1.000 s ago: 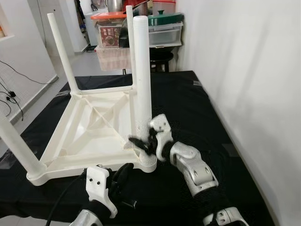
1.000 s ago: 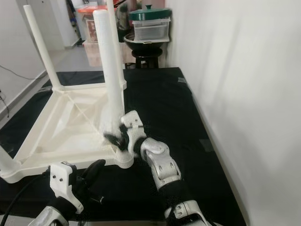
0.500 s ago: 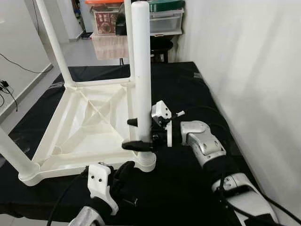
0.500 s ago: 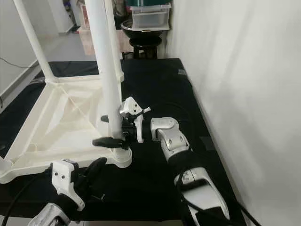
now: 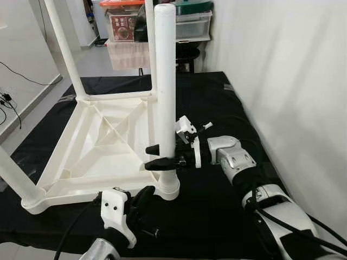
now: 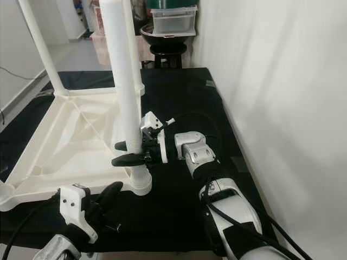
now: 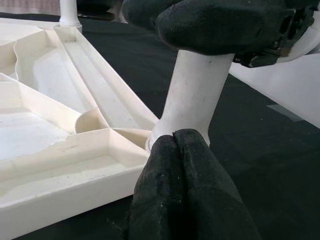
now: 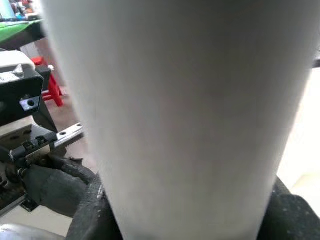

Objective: Building children table

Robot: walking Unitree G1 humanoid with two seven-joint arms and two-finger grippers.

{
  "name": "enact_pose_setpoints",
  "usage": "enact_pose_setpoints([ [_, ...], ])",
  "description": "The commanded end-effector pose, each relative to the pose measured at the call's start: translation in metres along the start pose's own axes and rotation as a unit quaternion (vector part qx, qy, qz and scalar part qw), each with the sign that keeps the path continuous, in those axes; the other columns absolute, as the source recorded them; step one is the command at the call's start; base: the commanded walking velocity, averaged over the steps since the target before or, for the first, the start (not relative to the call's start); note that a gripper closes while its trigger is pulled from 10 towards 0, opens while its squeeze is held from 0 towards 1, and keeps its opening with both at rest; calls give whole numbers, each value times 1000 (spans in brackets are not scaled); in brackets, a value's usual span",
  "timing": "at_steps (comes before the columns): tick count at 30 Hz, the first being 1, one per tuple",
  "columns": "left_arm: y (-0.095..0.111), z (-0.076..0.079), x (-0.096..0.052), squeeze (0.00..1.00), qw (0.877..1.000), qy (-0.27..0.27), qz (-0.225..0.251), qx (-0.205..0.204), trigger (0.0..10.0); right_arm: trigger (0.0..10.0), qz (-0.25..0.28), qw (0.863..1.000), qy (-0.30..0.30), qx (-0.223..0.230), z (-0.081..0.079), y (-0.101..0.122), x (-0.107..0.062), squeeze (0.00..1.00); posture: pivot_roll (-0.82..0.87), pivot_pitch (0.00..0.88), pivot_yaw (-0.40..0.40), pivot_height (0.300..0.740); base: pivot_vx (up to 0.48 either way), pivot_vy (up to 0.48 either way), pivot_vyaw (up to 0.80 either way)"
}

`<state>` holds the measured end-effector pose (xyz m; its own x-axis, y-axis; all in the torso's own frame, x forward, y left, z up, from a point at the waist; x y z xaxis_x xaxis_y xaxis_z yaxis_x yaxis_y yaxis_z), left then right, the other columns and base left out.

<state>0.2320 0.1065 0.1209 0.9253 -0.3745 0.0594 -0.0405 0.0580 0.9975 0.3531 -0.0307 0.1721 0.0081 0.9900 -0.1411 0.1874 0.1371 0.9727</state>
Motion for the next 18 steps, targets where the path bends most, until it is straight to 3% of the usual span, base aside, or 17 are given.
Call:
enact_pose_setpoints([
  [1, -6, -1, -2, 0, 1000, 5, -12, -2, 10000, 0, -2, 1000, 1, 13, 0, -8, 1, 0, 20, 0, -7, 740, 0, 0, 0],
  [9, -6, -1, -3, 0, 1000, 6, -12, -2, 10000, 0, 4, 996, -85, 19, 5, -32, 0, 0, 20, 0, -21, 740, 0, 0, 0],
  [10, -4, -2, -6, 0, 1000, 8, -12, 0, 10000, 0, 20, 952, -300, 46, -2, -65, 16, 0, 10, 0, -15, 740, 0, 0, 0],
  [11, -4, -3, -6, 0, 1000, 8, -12, 1, 10000, 0, 30, 931, -362, 36, -8, -67, 12, 0, 10, 0, -15, 740, 0, 0, 0],
  [12, -4, -3, -6, 0, 1000, 8, -12, 1, 10000, 0, 30, 931, -362, 36, -8, -67, 12, 0, 10, 0, -15, 740, 0, 0, 0],
  [13, -4, -4, -7, 0, 1000, 8, -12, 1, 10000, 0, 41, 920, -388, 22, -8, -61, 8, 0, -5, 0, -7, 740, 0, 0, 0],
  [18, -5, -3, -3, 0, 1000, 0, -12, -1, 10000, 0, 31, 927, -368, 65, 9, -66, 10, 0, -10, 0, -16, 740, 0, 0, 0],
])
Point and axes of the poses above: a point about 5 cm out from each wrist's last joint towards the gripper, its own x axis pointing out of the wrist towards the gripper, its own y axis along the axis of the wrist's last joint, z = x × y, the point moved 4 cm from there along x, pointing out of the wrist towards the gripper, and after that the axes turned 10 degrees about x, right-handed, at the moved point
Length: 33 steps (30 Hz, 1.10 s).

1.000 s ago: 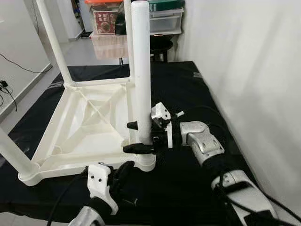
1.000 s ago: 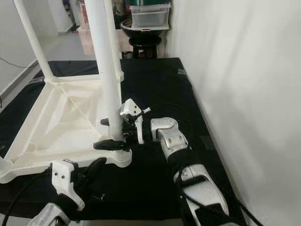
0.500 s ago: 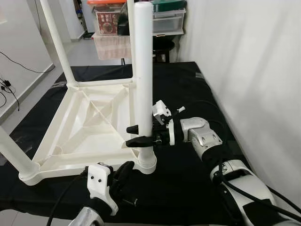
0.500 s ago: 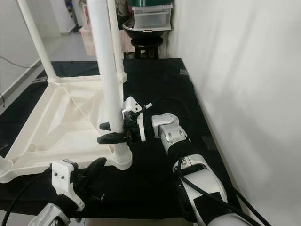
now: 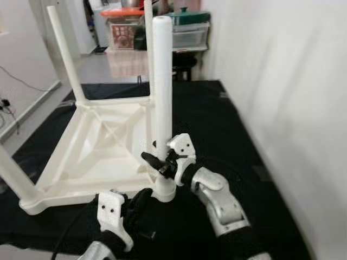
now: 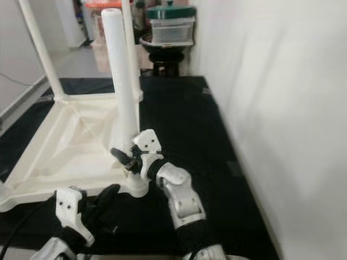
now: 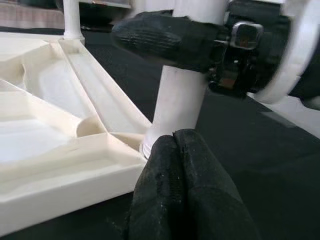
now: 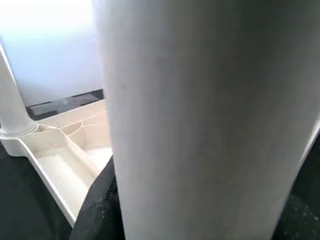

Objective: Building children table

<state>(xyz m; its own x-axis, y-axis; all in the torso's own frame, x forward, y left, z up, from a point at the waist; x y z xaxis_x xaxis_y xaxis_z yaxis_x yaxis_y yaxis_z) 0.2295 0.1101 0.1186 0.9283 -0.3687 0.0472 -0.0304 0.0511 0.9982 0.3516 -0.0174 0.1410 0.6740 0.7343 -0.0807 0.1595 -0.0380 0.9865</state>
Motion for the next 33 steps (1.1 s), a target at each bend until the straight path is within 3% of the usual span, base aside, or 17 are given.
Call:
enact_pose_setpoints([
  [1, -3, 0, 1, 0, 1000, -5, -6, 0, 10000, 0, -70, 997, -21, 21, 12, -36, -5, 0, -10, 0, -16, 740, 0, 0, 0],
  [5, -2, -2, 3, 0, 1000, 6, -3, 3, 10000, 0, -69, 997, -25, 21, 11, -34, -4, 0, -6, 0, -16, 740, 0, 0, 0],
  [6, -2, -2, 3, 0, 1000, 7, -2, 3, 10000, 10000, -64, 997, -24, 33, 12, -30, -5, 157, -4, 0, -18, 740, 0, 0, 0],
  [8, -2, -1, 3, 0, 1000, 7, -2, 3, 10000, 10000, -61, 997, -24, 41, 13, -27, -6, 157, -4, 0, -18, 740, 0, 0, 0],
  [9, -2, -1, 3, 0, 1000, 6, -2, 2, 10000, 10000, -58, 998, -10, 38, 9, -21, -6, 1000, -8, 0, -15, 740, 0, 0, 0],
  [15, -1, 1, 4, 0, 1000, 4, -1, 1, 10000, 10000, -25, 992, 121, 26, 4, 12, 1, 1000, 2, 0, -18, 740, 0, 0, 0],
  [16, -1, 1, 4, 0, 1000, 4, -1, 1, 10000, 10000, -25, 992, 121, 26, 4, 12, 1, 1000, 2, 0, -18, 740, 0, 0, 0],
  [17, -1, 1, 4, 0, 1000, 4, -1, 2, 10000, 10000, -35, 986, 165, 7, 3, 13, 0, 729, 9, 0, -20, 740, 0, 0, 0],
  [18, -1, 1, 4, 0, 1000, 4, 0, 3, 10000, 10000, -52, 976, 211, -15, -1, 11, -3, 192, 9, 0, -20, 740, 0, 0, 0],
  [19, -1, 1, 4, 0, 1000, 4, 0, 3, 10000, 10000, -52, 976, 211, -15, -1, 11, -3, 192, 9, 0, -20, 740, 0, 0, 0],
  [20, -1, 1, 5, 0, 1000, 5, 0, 3, 10000, 10000, -65, 967, 245, -26, -4, 9, -5, 0, 9, 0, -20, 740, 0, 0, 0],
  [21, -1, 1, 5, 0, 1000, 5, 0, 3, 10000, 10000, -65, 967, 245, -26, -4, 9, -5, 0, 9, 0, -20, 740, 0, 0, 0],
  [23, -1, 1, 5, 0, 1000, 5, -1, 5, 10000, 10000, -82, 951, 298, -24, -9, 7, -9, 0, 22, 0, -19, 740, 0, 0, 0],
  [29, -2, 0, 5, 0, 1000, 4, -2, 7, 10000, 10000, -106, 939, 328, -13, -6, 10, -10, 0, 28, 0, -15, 740, 0, 0, 0],
  [30, -2, 0, 5, 0, 1000, 4, -2, 8, 10000, 8392, -109, 938, 330, -8, -4, 11, -9, 0, 28, 0, -15, 740, 0, 0, 0],
  [31, -2, 0, 6, 0, 1000, 4, -2, 8, 10000, 0, -109, 937, 331, -3, -1, 13, -8, 0, 30, 0, -15, 740, 0, 0, 0],
  [33, -2, 0, 6, 0, 1000, 4, -3, 8, 10000, 0, -109, 938, 330, -2, 1, 14, -8, 0, 30, 0, -15, 740, 0, 0, 0],
])
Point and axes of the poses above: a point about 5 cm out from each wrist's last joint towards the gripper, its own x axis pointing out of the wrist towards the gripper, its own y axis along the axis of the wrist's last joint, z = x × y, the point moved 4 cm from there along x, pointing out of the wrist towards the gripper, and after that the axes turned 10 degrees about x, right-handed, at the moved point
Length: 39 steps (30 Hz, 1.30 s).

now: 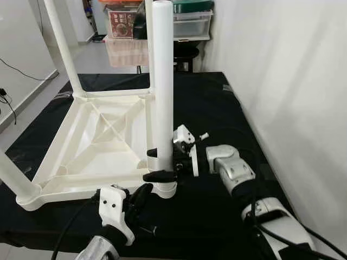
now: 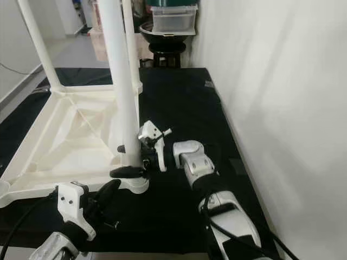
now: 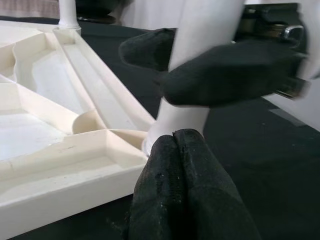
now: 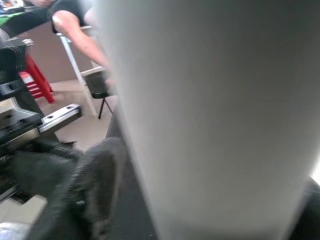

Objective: Building children table

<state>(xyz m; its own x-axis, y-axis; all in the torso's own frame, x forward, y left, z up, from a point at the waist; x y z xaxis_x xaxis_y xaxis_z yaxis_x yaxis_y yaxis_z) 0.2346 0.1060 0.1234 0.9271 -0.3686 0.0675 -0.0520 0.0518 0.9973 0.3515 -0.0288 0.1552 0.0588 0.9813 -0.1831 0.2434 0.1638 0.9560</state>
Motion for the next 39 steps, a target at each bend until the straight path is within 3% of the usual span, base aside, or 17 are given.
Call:
enact_pose_setpoints([
  [1, -7, -2, -1, 0, 1000, 4, -13, 5, 10000, 0, 0, 1000, 13, -1, -1, 1, 3, 0, 30, 0, -15, 740, 0, 0, 0],
  [13, -7, -1, -2, 0, 1000, 5, -13, 3, 10000, 0, 15, 1000, -2, 6, 2, -18, -18, 0, 22, 0, -14, 740, 0, 0, 0],
  [16, -7, -1, -3, 0, 1000, 6, -13, 3, 10000, 0, 14, 999, -52, 8, 3, -35, -22, 0, 20, 0, -20, 740, 0, 0, 0],
  [17, -7, -2, -5, 0, 1000, 8, -13, 5, 10000, 0, 82, 958, -268, 54, 28, -36, -17, 0, 27, 0, -38, 740, 0, 0, 0],
  [18, -7, -2, -5, 0, 1000, 8, -13, 5, 10000, 0, 82, 958, -268, 54, 28, -36, -17, 0, 27, 0, -38, 740, 0, 0, 0],
  [19, -5, -4, -7, 0, 1000, 11, -12, 7, 10000, 0, 94, 889, -440, 83, 23, -55, -19, 0, 11, 0, -23, 740, 0, 0, 0],
  [21, -6, -4, -8, 0, 1000, 12, -14, 8, 10000, 0, 84, 894, -432, 77, 17, -55, -18, 0, -7, 0, -17, 740, 0, 0, 0],
  [23, -7, -4, -7, 0, 1000, 11, -14, 7, 10000, 0, 57, 926, -369, 64, 11, -56, -9, 0, 22, 0, -44, 740, 0, 0, 0],
  [26, -6, -4, -5, 0, 1000, 11, -13, 5, 10000, 0, 53, 934, -350, 55, 14, -55, -1, 0, 5, 0, -28, 740, 0, 0, 0],
  [29, -6, -5, -6, 0, 1000, 20, -10, 7, 10000, 0, 52, 928, -366, 53, 13, -52, -2, 0, 9, 0, -25, 740, 0, 0, 0],
  [30, -5, -6, -6, 0, 1000, 22, -9, 7, 10000, 7373, 50, 924, -375, 56, 14, -53, -4, 0, 9, 0, -25, 740, 0, 0, 0],
  [31, -5, -6, -6, 0, 1000, 21, -9, 7, 10000, 10000, 56, 917, -388, 70, 14, -52, -5, 0, 2, 0, -22, 740, 0, 0, 0],
  [32, -6, -6, -5, 0, 1000, 20, -9, 6, 10000, 10000, 61, 912, -397, 81, 14, -52, -6, 827, 2, 0, -22, 740, 0, 0, 0],
  [33, -6, -5, -5, 0, 1000, 14, -10, 3, 10000, 10000, 67, 919, -381, 79, 11, -47, -4, 1000, -3, 0, -18, 740, 0, 0, 0],
  [35, -6, -4, -4, 0, 1000, 10, -11, 1, 10000, 10000, 70, 924, -369, 76, 8, -42, -2, 1000, -3, 0, -18, 740, 0, 0, 0],
  [36, -6, -3, -4, 0, 1000, 7, -11, -1, 10000, 10000, 92, 942, -315, 66, 1, -26, 4, 1000, -2, 0, -19, 740, 0, 0, 0],
  [39, -6, -3, -4, 0, 1000, 8, -11, -1, 10000, 10000, 107, 951, -282, 59, -2, -16, 6, 1000, 1, 0, -20, 740, 0, 0, 0],
])
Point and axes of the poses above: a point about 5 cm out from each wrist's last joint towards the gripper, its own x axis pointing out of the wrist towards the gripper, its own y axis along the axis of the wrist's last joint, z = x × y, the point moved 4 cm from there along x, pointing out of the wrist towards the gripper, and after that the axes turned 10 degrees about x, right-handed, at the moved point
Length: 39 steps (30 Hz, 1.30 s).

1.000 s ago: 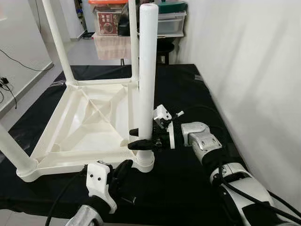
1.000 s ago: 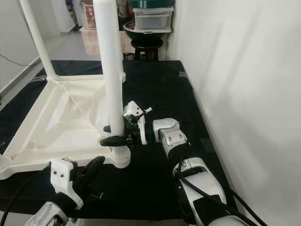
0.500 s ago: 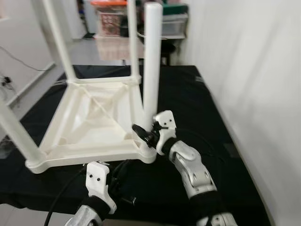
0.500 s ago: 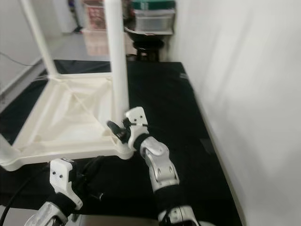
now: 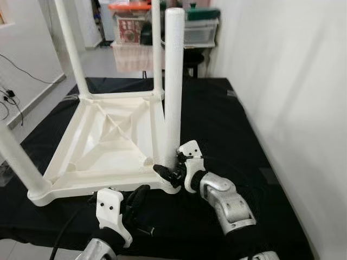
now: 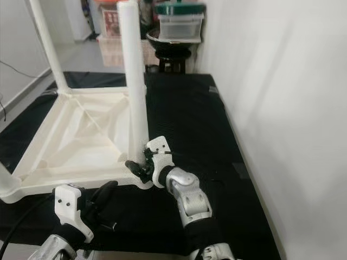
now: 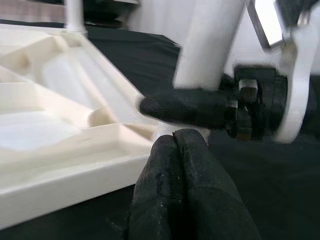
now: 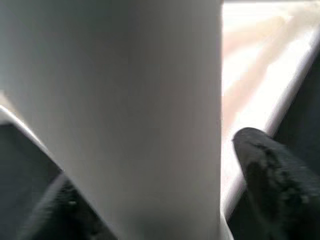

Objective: Building children table

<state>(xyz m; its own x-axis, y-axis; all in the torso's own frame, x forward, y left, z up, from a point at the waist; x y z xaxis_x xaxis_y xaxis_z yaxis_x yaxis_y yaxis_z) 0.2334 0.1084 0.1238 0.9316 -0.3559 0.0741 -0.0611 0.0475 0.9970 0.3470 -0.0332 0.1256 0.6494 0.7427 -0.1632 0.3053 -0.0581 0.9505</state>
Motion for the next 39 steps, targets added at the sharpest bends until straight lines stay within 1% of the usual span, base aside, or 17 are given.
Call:
enact_pose_setpoints([
  [1, -7, -1, -1, 0, 1000, 2, -14, -4, 10000, 10000, 27, 998, 64, -10, -14, 19, 4, 1000, 1, 0, -20, 740, 0, 0, 0],
  [3, -7, -1, -1, 0, 1000, 2, -14, -4, 10000, 10000, 31, 994, 106, -18, -19, 26, 3, 1000, 3, 0, -21, 740, 0, 0, 0],
  [4, -7, -1, -1, 0, 1000, 3, -14, -3, 10000, 10000, 28, 987, 155, -39, -23, 32, 1, 1000, 8, 0, -20, 740, 0, 0, 0],
  [5, -7, -1, 0, 0, 1000, 4, -13, -3, 10000, 10000, 17, 980, 189, -56, -26, 34, -2, 702, 8, 0, -20, 740, 0, 0, 0],
  [6, -7, -1, 0, 0, 1000, 4, -13, -3, 10000, 10000, 7, 972, 222, -77, -26, 37, -3, 0, 8, 0, -18, 740, 0, 0, 0],
  [10, -7, -1, 0, 0, 1000, 3, -13, -4, 10000, 10000, -16, 958, 269, -102, -24, 40, -4, 0, 13, 0, -18, 740, 0, 0, 0],
  [14, -7, -1, 0, 0, 1000, 2, -14, -3, 10000, 10000, -33, 946, 309, -93, -26, 43, 0, 0, 27, 0, -17, 740, 0, 0, 0],
  [15, -7, -1, 0, 0, 1000, 3, -14, -2, 10000, 9255, -39, 943, 318, -90, -26, 41, 2, 0, 27, 0, -17, 740, 0, 0, 0],
  [16, -8, -2, 0, 0, 1000, 3, -14, -1, 10000, 3647, -47, 940, 326, -83, -27, 40, 3, 0, 32, 0, -19, 740, 0, 0, 0],
  [17, -8, -2, 0, 0, 1000, 4, -14, 0, 10000, 0, -55, 938, 335, -76, -27, 37, 4, 0, 33, 0, -19, 740, 0, 0, 0],
  [29, -8, -1, 0, 0, 1000, 4, -15, 1, 10000, 0, -71, 936, 340, -57, -16, 28, 4, 0, 33, 0, -16, 740, 0, 0, 0],
  [32, -7, 0, -1, 0, 1000, 3, -15, 0, 10000, 0, -55, 948, 304, -73, -6, 26, 2, 0, 30, 0, -15, 740, 0, 0, 0],
  [35, -7, 0, -1, 0, 1000, 3, -15, 0, 10000, 0, -54, 949, 300, -74, -5, 26, 2, 0, 30, 0, -15, 740, 0, 0, 0],
  [36, -7, 0, -2, 0, 1000, 4, -15, 0, 10000, 0, -49, 960, 266, -68, -2, 21, 4, 0, 29, 0, -29, 740, 0, 0, 0],
  [37, -6, -1, -3, 0, 1000, 6, -15, 1, 10000, 0, 18, 998, 56, 13, 13, 19, 20, 0, 21, 0, -33, 740, 0, 0, 0],
  [38, -6, -2, -4, 0, 1000, 8, -14, 2, 10000, 0, 46, 988, -120, 81, 34, 10, 14, 0, 21, 0, -33, 740, 0, 0, 0],
  [39, -6, -2, -5, 0, 1000, 7, -16, 2, 10000, 0, 36, 988, -140, 58, 19, -6, 7, 0, 8, 0, -25, 740, 0, 0, 0],
])
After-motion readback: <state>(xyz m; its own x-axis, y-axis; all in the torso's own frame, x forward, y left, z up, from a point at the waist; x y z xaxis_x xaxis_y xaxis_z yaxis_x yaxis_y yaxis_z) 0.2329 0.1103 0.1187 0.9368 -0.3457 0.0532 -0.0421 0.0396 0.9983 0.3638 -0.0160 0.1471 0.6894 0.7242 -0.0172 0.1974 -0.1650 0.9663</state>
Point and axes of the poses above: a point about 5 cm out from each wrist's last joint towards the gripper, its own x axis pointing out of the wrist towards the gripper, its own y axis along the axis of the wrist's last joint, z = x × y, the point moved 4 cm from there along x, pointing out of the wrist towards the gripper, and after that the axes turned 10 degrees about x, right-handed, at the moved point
